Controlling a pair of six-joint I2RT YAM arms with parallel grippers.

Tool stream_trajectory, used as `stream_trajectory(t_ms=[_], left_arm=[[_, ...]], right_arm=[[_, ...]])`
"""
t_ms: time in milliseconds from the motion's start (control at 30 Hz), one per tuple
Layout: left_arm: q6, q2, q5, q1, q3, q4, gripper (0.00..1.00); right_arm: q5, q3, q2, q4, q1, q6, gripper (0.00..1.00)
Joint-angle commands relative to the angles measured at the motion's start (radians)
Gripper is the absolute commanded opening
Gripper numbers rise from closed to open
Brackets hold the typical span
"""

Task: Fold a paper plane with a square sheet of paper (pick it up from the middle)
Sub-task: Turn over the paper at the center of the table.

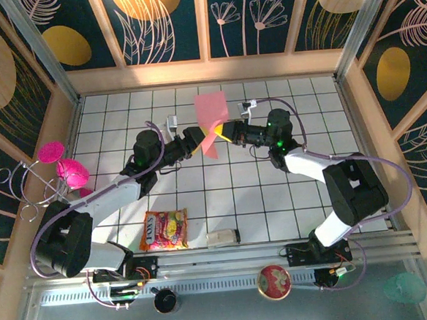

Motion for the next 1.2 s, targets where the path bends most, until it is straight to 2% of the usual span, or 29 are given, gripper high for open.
stream_trajectory(t_ms=[0, 167, 300, 500, 733, 833, 967, 1067, 1167], left_arm=[[0.024, -0.008, 0.014, 0.0, 0.001, 0.051, 0.63], [0.038, -0.002, 0.011, 0.001, 0.007, 0.04, 0.48], [0.053, 0.006, 0.009, 0.001, 0.015, 0.021, 0.35], [0.079, 0.0, -0.065, 0.001, 0.05, -0.097, 0.2], [0.179, -0.021, -0.144, 0.003, 0.074, -0.235, 0.11], [0.256, -0.022, -0.205, 0.002, 0.098, -0.353, 0.1], [0.408, -0.001, -0.368, 0.002, 0.186, -0.621, 0.09], [0.508, 0.048, -0.464, 0.002, 0.296, -0.821, 0.08], [0.563, 0.081, -0.58, 0.0, 0.373, -0.944, 0.07]], right_arm=[[-0.031, -0.006, 0.013, 0.04, -0.003, 0.009, 0.01], [-0.035, -0.001, 0.018, 0.021, -0.003, 0.003, 0.02], [-0.036, -0.002, 0.017, 0.005, -0.007, -0.004, 0.06], [0.0, -0.008, 0.005, -0.111, -0.027, -0.066, 0.18], [0.123, -0.019, -0.049, -0.331, -0.083, -0.185, 0.36], [0.221, 0.0, -0.08, -0.489, -0.102, -0.265, 0.4], [0.397, 0.039, -0.125, -0.696, -0.106, -0.384, 0.42], [0.505, 0.049, -0.152, -0.786, -0.107, -0.427, 0.43], [0.561, 0.047, -0.164, -0.824, -0.107, -0.442, 0.42]])
